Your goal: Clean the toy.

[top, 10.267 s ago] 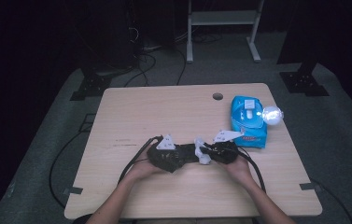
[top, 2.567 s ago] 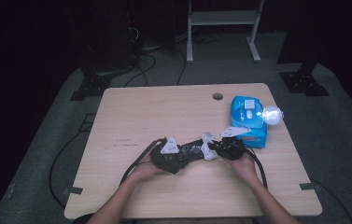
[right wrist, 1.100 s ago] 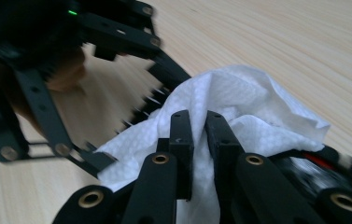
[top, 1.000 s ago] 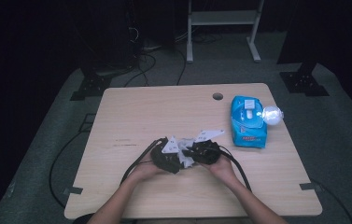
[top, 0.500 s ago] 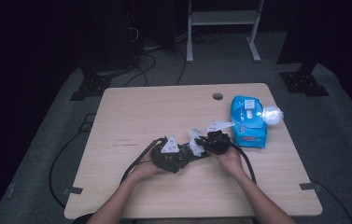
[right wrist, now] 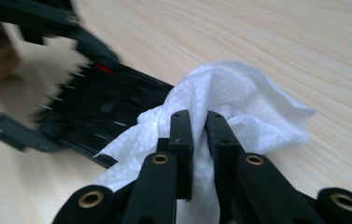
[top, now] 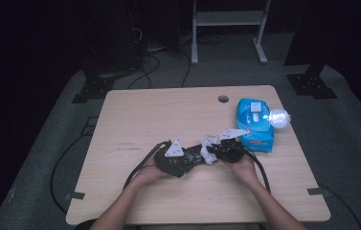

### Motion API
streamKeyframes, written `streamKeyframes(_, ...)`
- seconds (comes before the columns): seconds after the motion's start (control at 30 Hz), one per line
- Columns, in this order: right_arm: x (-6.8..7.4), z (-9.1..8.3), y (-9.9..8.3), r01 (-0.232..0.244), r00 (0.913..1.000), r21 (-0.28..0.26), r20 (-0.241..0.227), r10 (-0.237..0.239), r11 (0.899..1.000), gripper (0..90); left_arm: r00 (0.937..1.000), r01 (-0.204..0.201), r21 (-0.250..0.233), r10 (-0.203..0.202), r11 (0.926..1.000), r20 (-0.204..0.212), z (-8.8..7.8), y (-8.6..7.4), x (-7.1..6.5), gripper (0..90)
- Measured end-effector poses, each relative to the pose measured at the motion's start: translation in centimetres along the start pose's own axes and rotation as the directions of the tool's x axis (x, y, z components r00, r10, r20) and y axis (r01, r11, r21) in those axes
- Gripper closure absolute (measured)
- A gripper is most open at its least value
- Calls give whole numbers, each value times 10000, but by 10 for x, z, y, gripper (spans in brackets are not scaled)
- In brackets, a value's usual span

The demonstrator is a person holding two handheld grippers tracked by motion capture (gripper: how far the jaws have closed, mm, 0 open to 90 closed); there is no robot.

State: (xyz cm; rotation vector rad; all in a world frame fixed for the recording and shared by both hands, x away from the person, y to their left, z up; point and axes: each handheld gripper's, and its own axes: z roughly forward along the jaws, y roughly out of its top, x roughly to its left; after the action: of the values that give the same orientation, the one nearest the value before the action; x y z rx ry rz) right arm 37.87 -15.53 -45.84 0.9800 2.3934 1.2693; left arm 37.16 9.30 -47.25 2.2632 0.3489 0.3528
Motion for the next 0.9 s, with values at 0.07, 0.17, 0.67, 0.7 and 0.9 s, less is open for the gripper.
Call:
streamKeyframes(0.07, 8, 1, 2, 187, 9997, 39, -174, -186, 9998, 814, 10000, 10, 35, -10, 10000, 18, 0, -1, 0, 246)
streamKeyframes(0.17, 8, -3, -1, 352, 9992, 155, -174, -349, 9993, 813, 10000, -11, -16, 12, 10000, 10, -1, 0, 0, 246)
streamKeyframes(0.67, 0, -18, -17, 279, 9996, 198, 99, -281, 9994, 812, 9914, 1073, -290, -1047, 9938, 786, -6, -2, 10, 226)
streamKeyframes(0.7, 0, -18, -18, 336, 9994, 164, 87, -337, 9993, 811, 9856, 1415, -426, -1367, 9890, 998, -7, -2, 11, 208)
streamKeyframes(0.9, 2, -19, -20, 560, 9984, 133, 40, -560, 9983, 812, 9582, 2588, -741, -2463, 9631, 1459, -14, -6, 23, 193)
